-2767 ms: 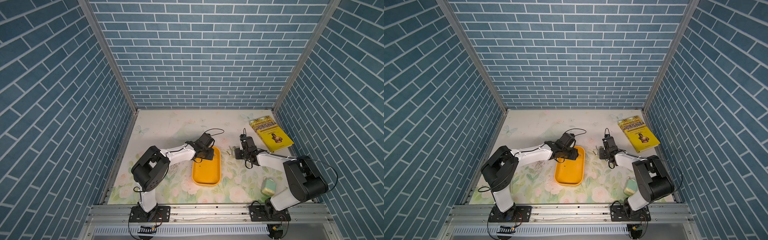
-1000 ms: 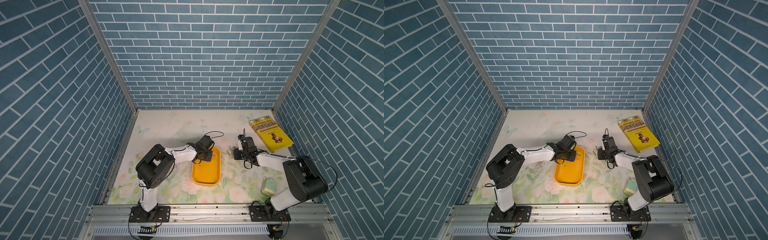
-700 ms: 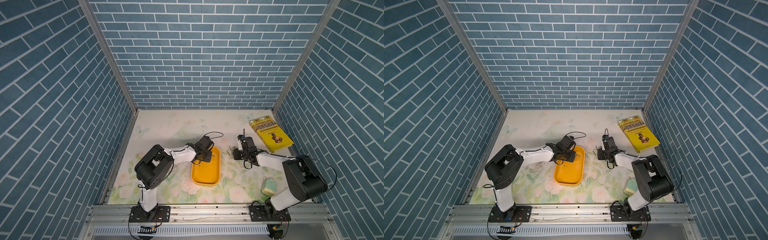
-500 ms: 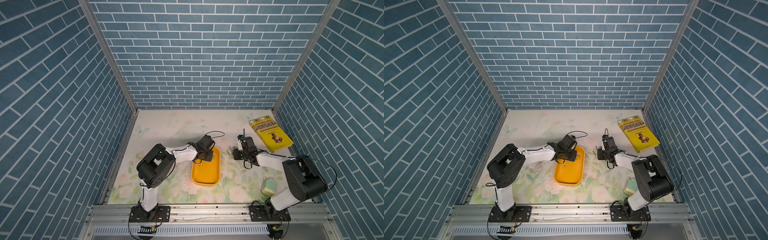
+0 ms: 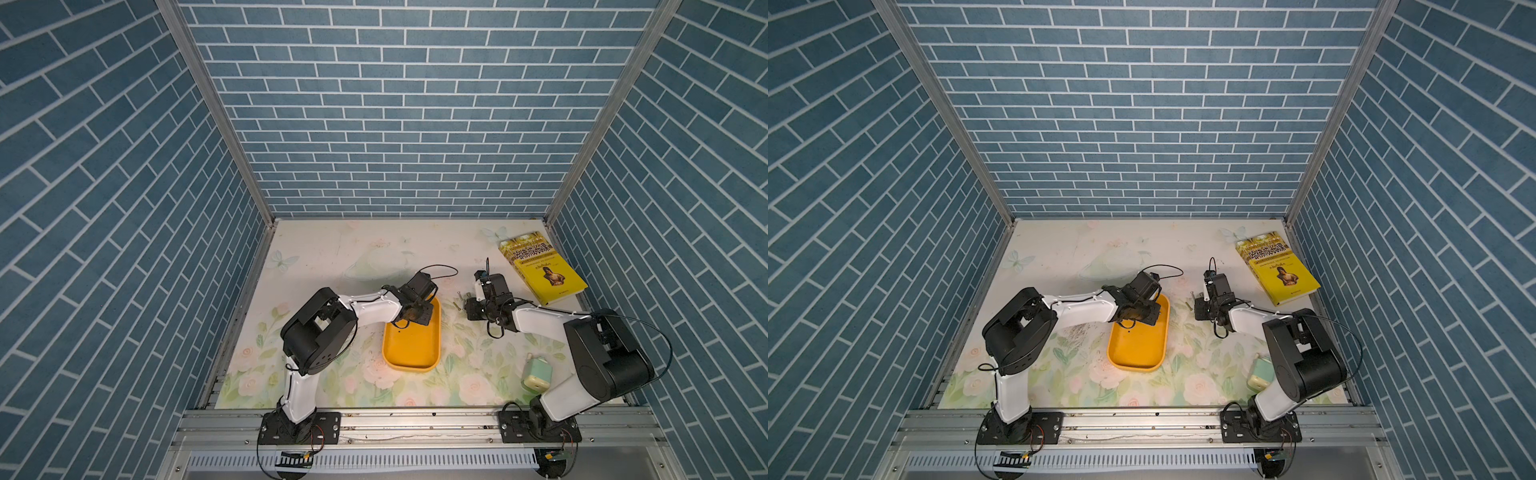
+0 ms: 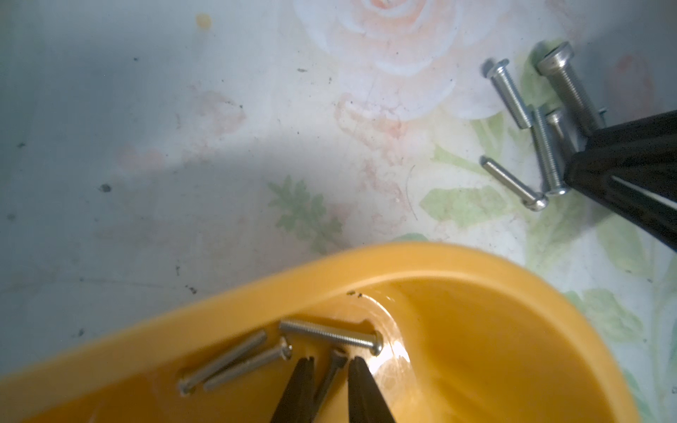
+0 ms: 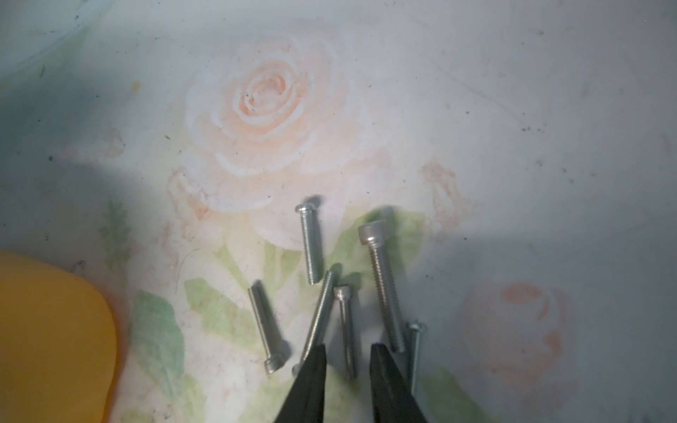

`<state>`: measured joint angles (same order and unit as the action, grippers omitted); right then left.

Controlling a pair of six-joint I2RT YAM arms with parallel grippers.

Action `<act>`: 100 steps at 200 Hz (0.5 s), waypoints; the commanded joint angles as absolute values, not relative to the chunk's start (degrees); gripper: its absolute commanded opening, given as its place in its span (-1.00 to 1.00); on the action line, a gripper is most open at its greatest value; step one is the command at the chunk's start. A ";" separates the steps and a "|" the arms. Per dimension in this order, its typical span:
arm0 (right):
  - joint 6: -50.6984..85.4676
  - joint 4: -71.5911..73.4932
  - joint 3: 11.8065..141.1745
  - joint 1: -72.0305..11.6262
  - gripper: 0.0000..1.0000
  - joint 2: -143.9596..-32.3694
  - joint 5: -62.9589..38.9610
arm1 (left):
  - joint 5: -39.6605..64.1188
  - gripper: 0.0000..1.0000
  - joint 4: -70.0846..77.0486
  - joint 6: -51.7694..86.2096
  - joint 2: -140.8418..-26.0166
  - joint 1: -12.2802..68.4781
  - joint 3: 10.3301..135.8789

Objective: Take out the screws from the storage box
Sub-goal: Pick up the screw from the storage box.

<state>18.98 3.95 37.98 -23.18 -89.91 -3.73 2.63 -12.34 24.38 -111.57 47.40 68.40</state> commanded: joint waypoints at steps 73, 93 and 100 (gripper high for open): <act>17.01 4.48 38.85 -22.94 -0.49 -90.65 -5.67 | 3.94 -0.32 -24.73 22.58 -118.22 47.80 65.03; 17.05 4.38 39.02 -22.94 -0.49 -90.77 -5.71 | 1.54 -0.36 -26.94 22.42 -117.96 48.32 65.25; 17.05 4.37 39.02 -22.95 -0.49 -90.72 -5.71 | 0.67 -0.36 -27.60 22.41 -117.74 48.55 65.34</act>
<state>18.20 4.03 37.98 -23.18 -90.11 -4.56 3.36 -12.32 22.79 -112.31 47.75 69.01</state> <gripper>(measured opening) 0.256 0.320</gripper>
